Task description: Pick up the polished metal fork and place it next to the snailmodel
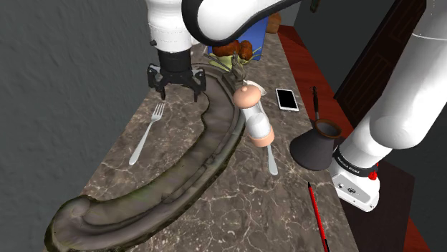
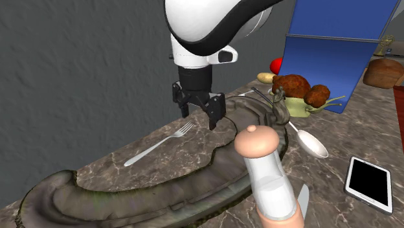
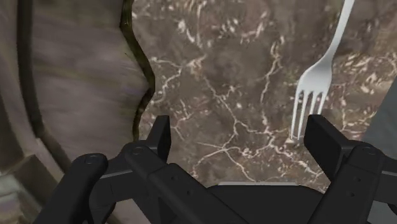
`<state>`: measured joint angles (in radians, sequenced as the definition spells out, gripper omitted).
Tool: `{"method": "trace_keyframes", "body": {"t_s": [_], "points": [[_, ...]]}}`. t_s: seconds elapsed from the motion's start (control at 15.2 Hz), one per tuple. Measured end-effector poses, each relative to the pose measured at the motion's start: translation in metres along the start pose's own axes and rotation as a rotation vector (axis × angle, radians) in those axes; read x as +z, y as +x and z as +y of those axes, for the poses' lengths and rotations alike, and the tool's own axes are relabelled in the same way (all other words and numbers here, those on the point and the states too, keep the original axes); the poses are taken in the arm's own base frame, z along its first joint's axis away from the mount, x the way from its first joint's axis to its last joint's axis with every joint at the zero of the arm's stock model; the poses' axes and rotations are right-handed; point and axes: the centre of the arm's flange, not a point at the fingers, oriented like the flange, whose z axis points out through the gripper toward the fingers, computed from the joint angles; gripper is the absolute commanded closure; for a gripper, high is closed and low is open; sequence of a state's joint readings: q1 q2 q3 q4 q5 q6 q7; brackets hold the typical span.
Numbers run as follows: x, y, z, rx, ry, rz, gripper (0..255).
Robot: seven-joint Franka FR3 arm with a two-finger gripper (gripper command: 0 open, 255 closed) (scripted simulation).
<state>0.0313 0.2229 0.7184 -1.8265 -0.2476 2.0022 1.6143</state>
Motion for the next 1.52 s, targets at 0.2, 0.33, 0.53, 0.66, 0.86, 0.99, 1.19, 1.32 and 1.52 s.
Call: {"method": "trace_keyframes", "body": {"t_s": [0.2,0.33,0.53,0.66,0.86,0.99,1.19,1.32,1.52], "points": [[0.013,-0.004,-0.034,0.054,-0.001,-0.006,0],[0.024,-0.007,-0.06,0.089,-0.002,-0.01,0],[0.042,-0.008,-0.083,0.121,-0.004,-0.012,0],[0.052,-0.008,-0.084,0.125,-0.004,-0.012,0],[0.067,-0.008,-0.086,0.127,-0.004,-0.012,0],[0.073,-0.009,-0.085,0.127,-0.004,-0.012,0],[0.076,-0.009,-0.085,0.127,-0.004,-0.012,0],[0.076,-0.009,-0.085,0.127,-0.004,-0.012,0],[0.075,-0.009,-0.085,0.127,-0.003,-0.011,255]]}}
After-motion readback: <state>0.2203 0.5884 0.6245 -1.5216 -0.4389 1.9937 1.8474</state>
